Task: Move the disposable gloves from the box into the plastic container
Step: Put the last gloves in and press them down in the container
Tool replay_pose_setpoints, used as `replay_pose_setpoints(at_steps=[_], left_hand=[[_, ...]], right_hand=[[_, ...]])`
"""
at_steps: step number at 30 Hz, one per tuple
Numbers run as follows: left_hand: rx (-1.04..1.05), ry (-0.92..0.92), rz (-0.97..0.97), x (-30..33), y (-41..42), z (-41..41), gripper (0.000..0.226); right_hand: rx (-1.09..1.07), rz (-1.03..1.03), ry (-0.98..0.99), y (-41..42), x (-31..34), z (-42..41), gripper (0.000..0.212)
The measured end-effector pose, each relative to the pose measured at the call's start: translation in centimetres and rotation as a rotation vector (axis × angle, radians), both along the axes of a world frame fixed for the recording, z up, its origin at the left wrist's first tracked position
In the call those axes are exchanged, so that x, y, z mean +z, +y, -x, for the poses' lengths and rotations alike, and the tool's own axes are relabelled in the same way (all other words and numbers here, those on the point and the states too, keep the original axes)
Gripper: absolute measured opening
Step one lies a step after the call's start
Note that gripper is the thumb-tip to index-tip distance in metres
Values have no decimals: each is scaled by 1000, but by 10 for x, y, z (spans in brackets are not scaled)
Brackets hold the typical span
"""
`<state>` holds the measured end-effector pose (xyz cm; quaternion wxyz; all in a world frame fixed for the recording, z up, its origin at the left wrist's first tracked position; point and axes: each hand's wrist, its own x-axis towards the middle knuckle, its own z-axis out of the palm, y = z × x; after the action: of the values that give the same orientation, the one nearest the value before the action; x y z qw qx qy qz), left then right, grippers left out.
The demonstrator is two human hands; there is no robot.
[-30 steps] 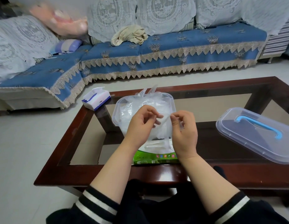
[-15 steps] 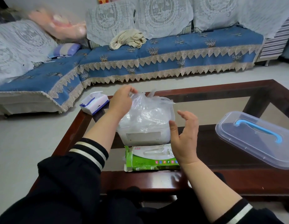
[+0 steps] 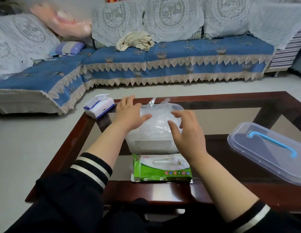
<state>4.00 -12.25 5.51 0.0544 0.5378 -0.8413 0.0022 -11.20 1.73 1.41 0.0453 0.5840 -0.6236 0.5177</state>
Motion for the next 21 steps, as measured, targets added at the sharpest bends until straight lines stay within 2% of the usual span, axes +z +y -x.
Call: replay_pose_setpoints(at_steps=[3, 5, 8, 10, 12, 16, 21], left_hand=[[-70, 91, 86, 10, 7, -3, 52], [-93, 96, -26, 12, 9, -1, 59], [-78, -9, -279, 1, -1, 5, 80], [-76, -79, -403, -14, -10, 10, 81], [-69, -90, -473, -30, -18, 12, 73], [-83, -122, -538, -49, -24, 13, 60], [-102, -127, -542, -38, -22, 10, 59]], right_hand=[[96, -242, 55, -21, 35, -7, 39], [96, -527, 195, -42, 43, -10, 57], [74, -998, 373, -78, 39, -11, 83], [70, -1203, 431, -96, 27, -7, 86], [78, -1289, 467, -108, 15, -5, 74], [119, -1323, 522, -123, -8, -1, 46], [184, -1362, 504, -124, -10, 3, 48]])
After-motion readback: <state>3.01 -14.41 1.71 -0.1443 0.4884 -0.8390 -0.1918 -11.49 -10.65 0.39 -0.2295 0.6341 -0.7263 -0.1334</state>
